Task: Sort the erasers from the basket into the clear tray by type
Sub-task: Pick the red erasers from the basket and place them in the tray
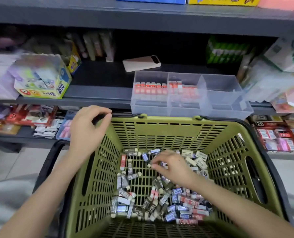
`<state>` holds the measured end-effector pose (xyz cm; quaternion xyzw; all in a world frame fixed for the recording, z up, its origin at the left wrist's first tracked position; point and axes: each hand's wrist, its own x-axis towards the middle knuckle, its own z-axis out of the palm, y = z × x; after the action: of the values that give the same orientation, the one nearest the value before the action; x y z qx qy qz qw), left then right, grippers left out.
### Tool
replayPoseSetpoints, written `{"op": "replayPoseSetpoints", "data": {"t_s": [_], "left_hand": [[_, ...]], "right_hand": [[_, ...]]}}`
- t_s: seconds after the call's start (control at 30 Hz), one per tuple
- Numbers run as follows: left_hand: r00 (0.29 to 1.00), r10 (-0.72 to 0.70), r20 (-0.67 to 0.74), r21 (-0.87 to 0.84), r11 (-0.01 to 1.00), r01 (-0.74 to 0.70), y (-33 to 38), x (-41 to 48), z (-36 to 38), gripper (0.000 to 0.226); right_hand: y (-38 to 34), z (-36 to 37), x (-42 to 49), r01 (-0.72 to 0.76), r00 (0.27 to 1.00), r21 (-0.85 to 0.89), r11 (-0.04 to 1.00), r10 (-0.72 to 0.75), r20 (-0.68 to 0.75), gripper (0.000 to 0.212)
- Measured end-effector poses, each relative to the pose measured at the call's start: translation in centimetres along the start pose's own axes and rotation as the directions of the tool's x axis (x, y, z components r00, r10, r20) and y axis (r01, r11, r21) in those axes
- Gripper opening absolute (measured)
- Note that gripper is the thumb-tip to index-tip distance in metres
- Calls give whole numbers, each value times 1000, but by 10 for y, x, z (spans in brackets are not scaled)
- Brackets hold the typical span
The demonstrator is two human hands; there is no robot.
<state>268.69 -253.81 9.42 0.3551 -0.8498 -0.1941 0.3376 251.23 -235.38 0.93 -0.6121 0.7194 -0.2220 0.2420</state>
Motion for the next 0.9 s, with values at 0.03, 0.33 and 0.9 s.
{"op": "replayPoseSetpoints", "data": {"t_s": [0.03,0.33,0.9], "left_hand": [[998,-58,19,-55,997,59,-5,-11,-3,10],[982,-159,99,-196,965,176,-19,-48,-12,23],[786,-192,587,-113,943,314,35,-73,36,52]], "right_hand": [[-2,20,7,-53,995,38,998,49,89,24],[-29,137,92,-401,913,-202,894,408,-7,42],[-35,7,13,-226,972,702,675,109,208,8]]}}
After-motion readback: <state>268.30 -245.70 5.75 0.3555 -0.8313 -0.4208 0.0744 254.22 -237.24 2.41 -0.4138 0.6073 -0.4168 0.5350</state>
